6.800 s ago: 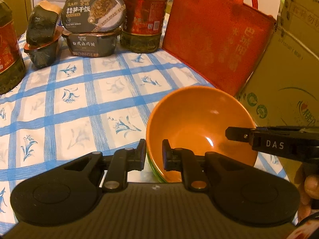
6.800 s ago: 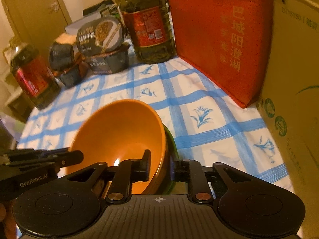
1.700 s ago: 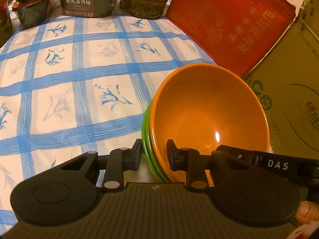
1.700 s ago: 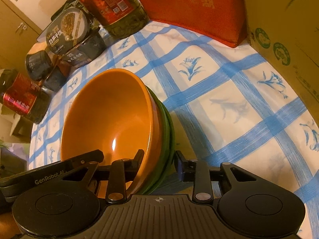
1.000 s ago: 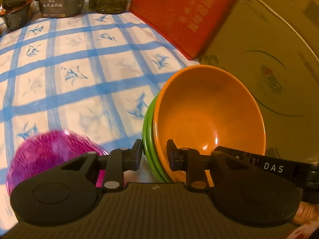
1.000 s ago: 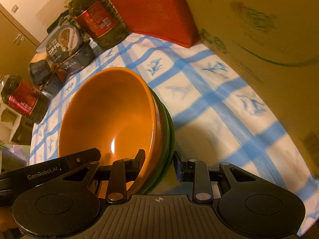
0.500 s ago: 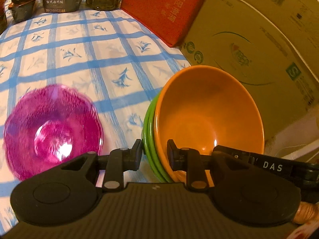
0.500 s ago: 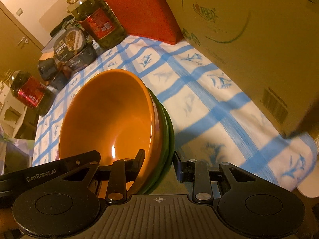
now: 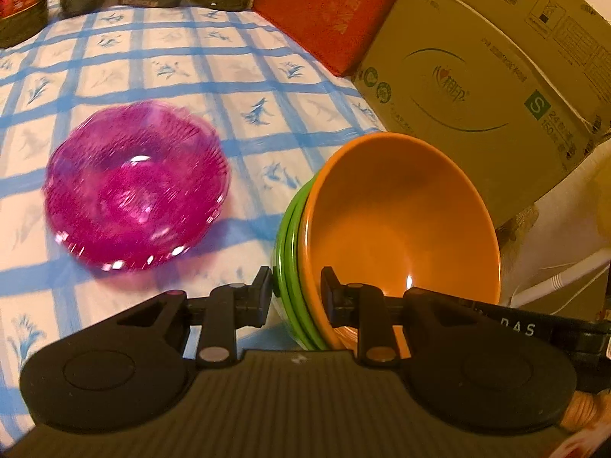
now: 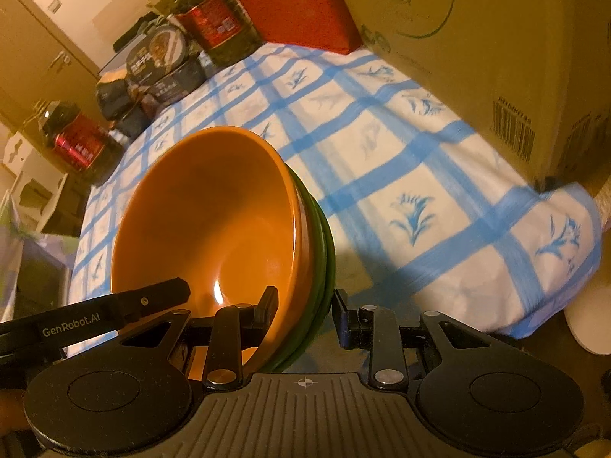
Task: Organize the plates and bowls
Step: 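Carry the bowl stack with both tools over the pink plate stack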
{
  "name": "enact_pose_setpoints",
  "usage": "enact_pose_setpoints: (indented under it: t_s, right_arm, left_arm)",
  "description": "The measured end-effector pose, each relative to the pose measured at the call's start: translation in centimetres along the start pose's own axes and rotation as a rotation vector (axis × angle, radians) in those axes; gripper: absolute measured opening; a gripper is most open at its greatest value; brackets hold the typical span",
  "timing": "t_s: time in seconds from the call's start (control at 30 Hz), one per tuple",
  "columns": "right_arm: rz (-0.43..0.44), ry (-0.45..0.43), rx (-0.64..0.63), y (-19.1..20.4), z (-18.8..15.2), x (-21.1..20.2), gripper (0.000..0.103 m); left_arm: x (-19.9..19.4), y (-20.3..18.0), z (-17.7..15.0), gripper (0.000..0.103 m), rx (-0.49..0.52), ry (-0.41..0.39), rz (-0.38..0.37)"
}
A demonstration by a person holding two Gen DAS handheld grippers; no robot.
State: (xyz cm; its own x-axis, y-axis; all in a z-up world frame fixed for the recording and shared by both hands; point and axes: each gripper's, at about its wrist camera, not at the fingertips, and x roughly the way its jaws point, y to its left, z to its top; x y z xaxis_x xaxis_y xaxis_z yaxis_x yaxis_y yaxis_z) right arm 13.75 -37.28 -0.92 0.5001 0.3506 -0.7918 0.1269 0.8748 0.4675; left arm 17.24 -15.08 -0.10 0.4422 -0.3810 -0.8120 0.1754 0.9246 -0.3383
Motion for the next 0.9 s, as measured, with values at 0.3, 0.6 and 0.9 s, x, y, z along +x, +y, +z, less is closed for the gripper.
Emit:
enact_pose_setpoints:
  t_s: [0.3,0.6,0.9]
  right_arm:
    - [0.014,0.041,-0.039,2.2,-3.0,0.4,0.031]
    - [0.055,0.091,-0.098,5.5,-5.9,1.8,0.031]
    - [0.087,0.115,-0.165,8.8,-7.4,3.0,0.031]
  left_arm:
    - [-2.1,3.0,-3.8,0.024,-0.073,0.004,0.023]
    - [-5.1,6.5,-6.6,0.024,-0.138,-0.016,0.075]
    - [-7.6,9.6,-8.0,0.023,-0.196,-0.042,0.113]
